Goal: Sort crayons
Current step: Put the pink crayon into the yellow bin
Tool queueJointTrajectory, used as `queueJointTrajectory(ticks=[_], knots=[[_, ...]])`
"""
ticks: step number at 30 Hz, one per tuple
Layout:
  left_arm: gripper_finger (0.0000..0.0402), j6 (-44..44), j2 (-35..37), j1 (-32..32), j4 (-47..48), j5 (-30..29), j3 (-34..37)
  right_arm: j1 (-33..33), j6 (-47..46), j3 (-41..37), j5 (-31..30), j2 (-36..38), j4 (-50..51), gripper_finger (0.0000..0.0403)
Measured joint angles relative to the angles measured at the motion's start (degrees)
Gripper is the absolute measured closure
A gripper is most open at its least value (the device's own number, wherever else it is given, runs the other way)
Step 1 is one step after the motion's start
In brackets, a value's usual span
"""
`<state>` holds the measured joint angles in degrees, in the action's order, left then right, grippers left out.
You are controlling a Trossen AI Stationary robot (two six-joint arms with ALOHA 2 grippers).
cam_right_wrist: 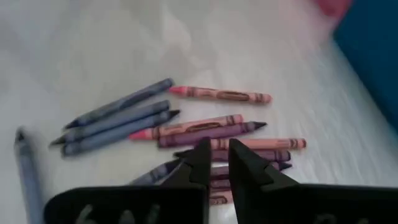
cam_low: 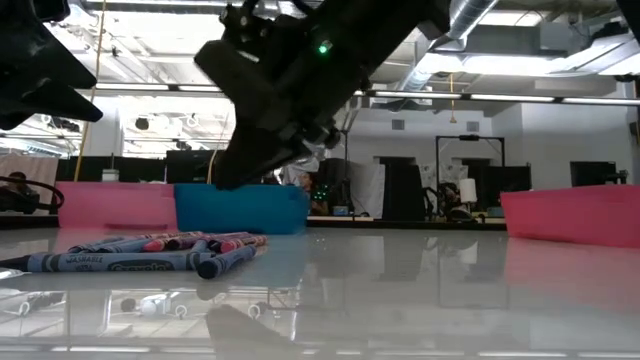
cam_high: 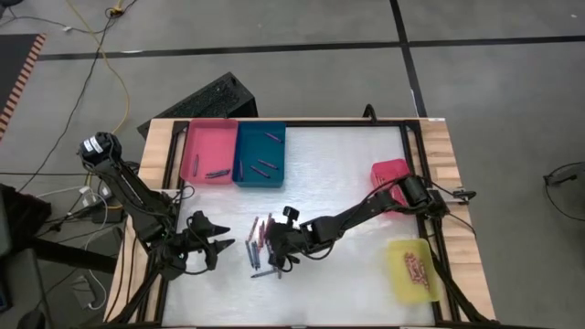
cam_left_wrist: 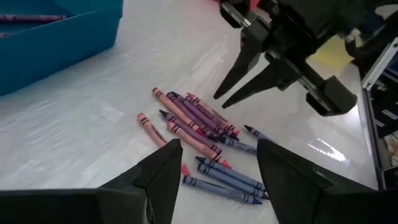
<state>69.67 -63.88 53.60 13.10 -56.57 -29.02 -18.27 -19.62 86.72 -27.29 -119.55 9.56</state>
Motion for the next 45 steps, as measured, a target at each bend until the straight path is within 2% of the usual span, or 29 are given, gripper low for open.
queueJointTrajectory(ticks=[12, 21, 27, 31, 37, 42, 45], knots=[[0.0203, -0.02, 0.00, 0.00, 0.56, 0.30, 0.00, 0.43, 17.46, 0.57, 3.93, 0.22, -2.61, 0.0347], [0.0203, 0.00, 0.00, 0.00, 1.27, 0.29, 0.00, 1.41, 31.51, 0.57, 5.03, 0.24, -1.93, 0.0281], [0.0203, 0.00, 0.00, 0.00, 1.58, 0.25, 0.00, 3.47, 28.90, 0.57, 5.90, 0.24, -1.90, 0.0256], [0.0203, 0.00, 0.00, 0.00, 1.60, 0.25, 0.00, 4.64, 28.74, 0.57, 8.18, 0.24, -1.40, 0.0257], [0.0203, 0.01, 0.00, 0.00, 1.57, 0.24, 0.00, 5.79, 29.89, 0.55, 8.11, 0.24, -1.12, 0.0261], [0.0203, 0.02, 0.00, 0.00, 1.55, -0.21, 0.00, 7.84, 25.46, 0.55, 7.85, 0.24, -0.81, 0.0261], [0.0203, 0.02, 0.00, 0.00, 1.55, -0.21, 0.00, 8.00, 26.56, 0.55, 7.92, 0.24, -0.82, 0.0261]])
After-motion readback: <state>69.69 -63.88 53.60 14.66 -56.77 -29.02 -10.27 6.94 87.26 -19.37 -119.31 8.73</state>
